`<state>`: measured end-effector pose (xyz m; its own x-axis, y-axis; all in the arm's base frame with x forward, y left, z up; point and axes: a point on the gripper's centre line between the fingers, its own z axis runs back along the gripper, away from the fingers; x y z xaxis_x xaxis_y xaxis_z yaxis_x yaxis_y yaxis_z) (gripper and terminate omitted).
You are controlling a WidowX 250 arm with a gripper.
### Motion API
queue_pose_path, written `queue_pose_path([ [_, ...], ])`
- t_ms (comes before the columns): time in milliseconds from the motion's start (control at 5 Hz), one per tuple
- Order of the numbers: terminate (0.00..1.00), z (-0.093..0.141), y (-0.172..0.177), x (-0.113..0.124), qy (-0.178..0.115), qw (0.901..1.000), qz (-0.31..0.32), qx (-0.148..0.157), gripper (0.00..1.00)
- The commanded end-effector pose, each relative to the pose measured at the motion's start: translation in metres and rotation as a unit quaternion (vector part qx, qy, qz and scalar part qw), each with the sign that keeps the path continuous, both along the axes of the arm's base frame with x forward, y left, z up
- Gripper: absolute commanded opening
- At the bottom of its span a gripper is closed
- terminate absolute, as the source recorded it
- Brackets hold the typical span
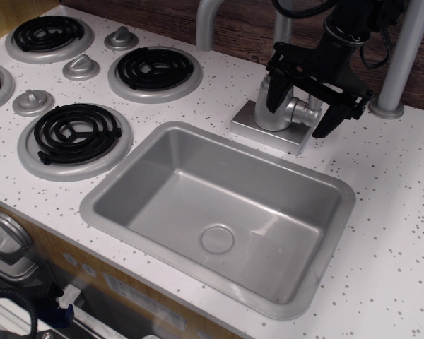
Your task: Lever vertical to front
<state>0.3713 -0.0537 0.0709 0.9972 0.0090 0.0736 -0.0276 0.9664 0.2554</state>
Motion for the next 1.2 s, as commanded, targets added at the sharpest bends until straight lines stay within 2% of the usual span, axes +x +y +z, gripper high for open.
queue_pose_path([
  [0,0.0,0.0,0.0,0.0,0.0,1.0,0.0,0.0,1.0],
  [200,0.0,0.009,-0.002,0.01,-0.036,0.999,-0.024,0.006,1.0],
  [400,0.0,0.018,-0.006,0.023,-0.081,0.9946,-0.058,0.027,1.0],
  [800,0.0,0.03,-0.009,0.039,-0.107,0.9887,-0.095,0.045,1.0],
  [1000,0.0,0.035,-0.009,0.046,-0.106,0.9875,-0.103,0.055,1.0],
])
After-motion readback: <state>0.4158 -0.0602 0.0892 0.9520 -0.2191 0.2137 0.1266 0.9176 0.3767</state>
